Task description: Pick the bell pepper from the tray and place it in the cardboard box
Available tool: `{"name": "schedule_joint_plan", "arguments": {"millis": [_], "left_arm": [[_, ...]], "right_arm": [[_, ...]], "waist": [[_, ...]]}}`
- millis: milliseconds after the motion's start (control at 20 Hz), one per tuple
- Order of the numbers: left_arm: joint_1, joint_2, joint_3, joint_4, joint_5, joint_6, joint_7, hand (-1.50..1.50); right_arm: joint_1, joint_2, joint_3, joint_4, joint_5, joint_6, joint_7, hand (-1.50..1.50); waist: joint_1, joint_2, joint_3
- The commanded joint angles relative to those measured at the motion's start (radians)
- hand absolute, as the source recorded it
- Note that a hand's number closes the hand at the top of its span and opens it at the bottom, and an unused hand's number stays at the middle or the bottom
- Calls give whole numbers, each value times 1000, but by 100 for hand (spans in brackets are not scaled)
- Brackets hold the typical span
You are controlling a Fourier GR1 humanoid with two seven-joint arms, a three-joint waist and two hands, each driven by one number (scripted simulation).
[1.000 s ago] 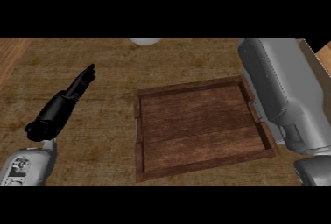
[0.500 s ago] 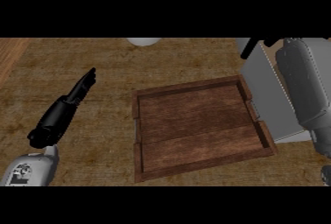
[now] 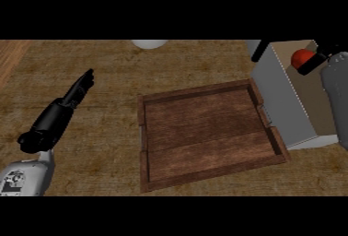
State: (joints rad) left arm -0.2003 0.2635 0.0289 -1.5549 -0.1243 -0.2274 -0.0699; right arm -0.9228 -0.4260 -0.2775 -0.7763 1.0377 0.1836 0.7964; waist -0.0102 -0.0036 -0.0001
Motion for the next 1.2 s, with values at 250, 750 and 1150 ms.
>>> {"name": "schedule_joint_plan", "arguments": {"millis": [250, 750, 1150], "left_arm": [[27, -44, -24, 38, -51, 35, -67, 0], [-23, -15, 18, -6, -3, 11, 34, 0], [-21, 8, 32, 66, -11, -21, -52, 0]], "right_arm": [[119, -10, -51, -158, -179, 135, -183, -150], [113, 107, -377, -422, -438, -381, -346, -150], [316, 106, -533, -474, -620, -483, -564, -150]], "waist": [[4, 2, 0], [-20, -6, 5], [0, 5, 1]]}}
